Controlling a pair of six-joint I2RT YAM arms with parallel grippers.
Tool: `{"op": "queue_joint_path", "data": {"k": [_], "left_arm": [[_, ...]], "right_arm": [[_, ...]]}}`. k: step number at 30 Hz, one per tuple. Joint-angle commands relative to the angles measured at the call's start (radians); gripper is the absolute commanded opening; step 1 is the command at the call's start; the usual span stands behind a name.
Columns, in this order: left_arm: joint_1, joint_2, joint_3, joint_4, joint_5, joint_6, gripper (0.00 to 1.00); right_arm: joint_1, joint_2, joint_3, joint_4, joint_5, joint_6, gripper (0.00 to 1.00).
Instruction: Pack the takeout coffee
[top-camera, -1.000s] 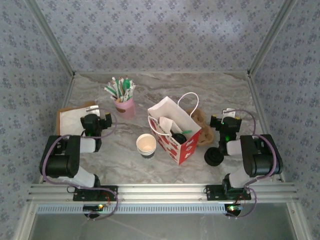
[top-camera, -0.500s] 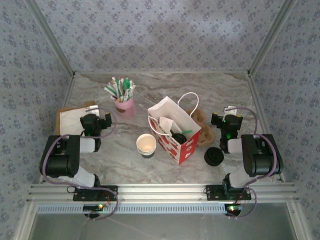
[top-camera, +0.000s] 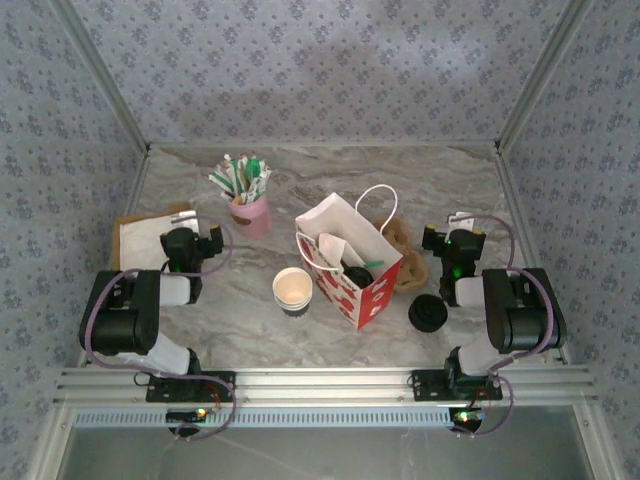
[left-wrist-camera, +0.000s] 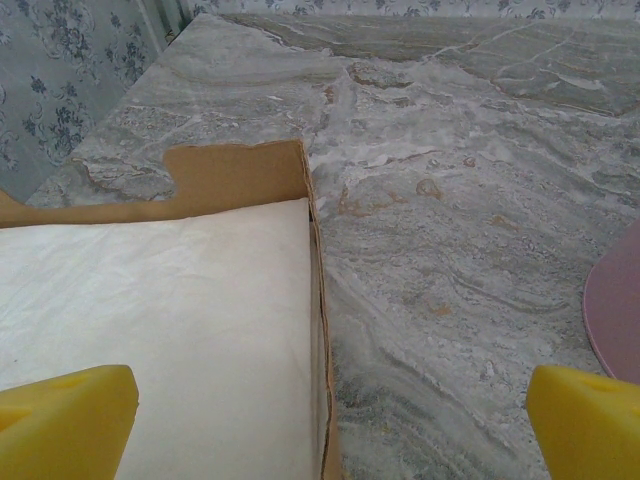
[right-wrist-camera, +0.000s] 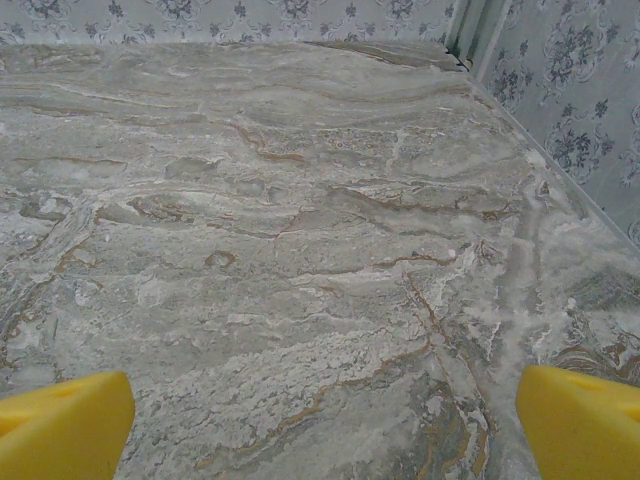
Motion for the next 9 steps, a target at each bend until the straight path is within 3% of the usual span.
{"op": "queue_joint_path", "data": {"k": [1,9], "left_arm": [[0.007,0.006,0.013,0.034,0.016,0.006,1.0],[0.006,0.005,0.013,0.034,0.016,0.006,1.0]], "right_arm": [[-0.001,-0.002,0.014,-0.006,0.001,0.006,1.0],[-0.012,-0.001,0.021,-0.022,-0.059,-0.002,1.0]]}}
